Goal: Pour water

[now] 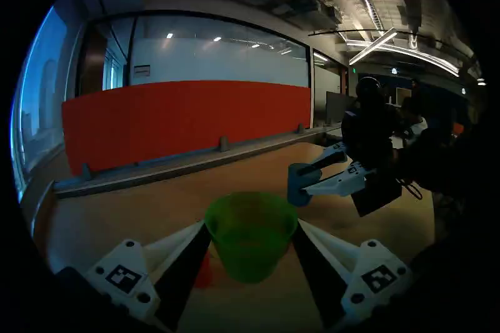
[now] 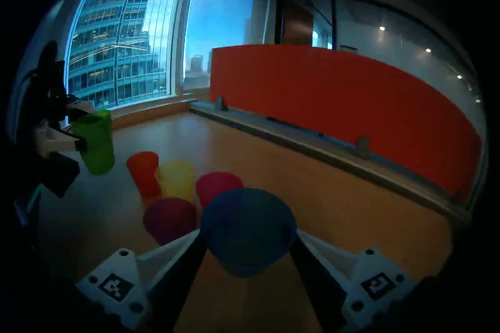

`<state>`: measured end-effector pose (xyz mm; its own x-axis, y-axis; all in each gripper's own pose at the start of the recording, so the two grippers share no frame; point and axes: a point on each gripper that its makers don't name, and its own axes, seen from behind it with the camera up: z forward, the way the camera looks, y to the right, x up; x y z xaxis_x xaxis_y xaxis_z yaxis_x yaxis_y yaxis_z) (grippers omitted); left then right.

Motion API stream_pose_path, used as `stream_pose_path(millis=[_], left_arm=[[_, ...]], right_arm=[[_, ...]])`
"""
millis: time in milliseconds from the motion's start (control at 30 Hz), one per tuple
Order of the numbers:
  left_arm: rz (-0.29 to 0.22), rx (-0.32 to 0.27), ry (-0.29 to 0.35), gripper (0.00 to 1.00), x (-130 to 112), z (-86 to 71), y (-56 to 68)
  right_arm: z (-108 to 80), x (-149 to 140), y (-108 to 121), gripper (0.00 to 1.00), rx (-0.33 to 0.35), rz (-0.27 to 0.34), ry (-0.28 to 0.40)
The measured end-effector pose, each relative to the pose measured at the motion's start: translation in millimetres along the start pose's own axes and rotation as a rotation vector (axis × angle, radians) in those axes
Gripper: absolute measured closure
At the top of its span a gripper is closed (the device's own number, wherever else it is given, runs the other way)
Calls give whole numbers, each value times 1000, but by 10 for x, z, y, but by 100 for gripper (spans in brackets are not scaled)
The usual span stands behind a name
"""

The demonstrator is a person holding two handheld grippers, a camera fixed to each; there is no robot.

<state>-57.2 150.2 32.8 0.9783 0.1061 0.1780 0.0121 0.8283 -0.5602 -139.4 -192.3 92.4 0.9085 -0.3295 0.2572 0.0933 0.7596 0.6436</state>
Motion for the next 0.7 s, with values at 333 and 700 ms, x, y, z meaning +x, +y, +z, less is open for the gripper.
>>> stream_pose_path(millis=[333, 700], left_arm=[[10, 7, 36, 14, 186, 22, -6], [39, 4, 65, 14, 401, 31, -1]], right_arm=[[-250, 300, -22, 10, -19, 5, 97], [-426, 535, -84, 10, -23, -11, 187]])
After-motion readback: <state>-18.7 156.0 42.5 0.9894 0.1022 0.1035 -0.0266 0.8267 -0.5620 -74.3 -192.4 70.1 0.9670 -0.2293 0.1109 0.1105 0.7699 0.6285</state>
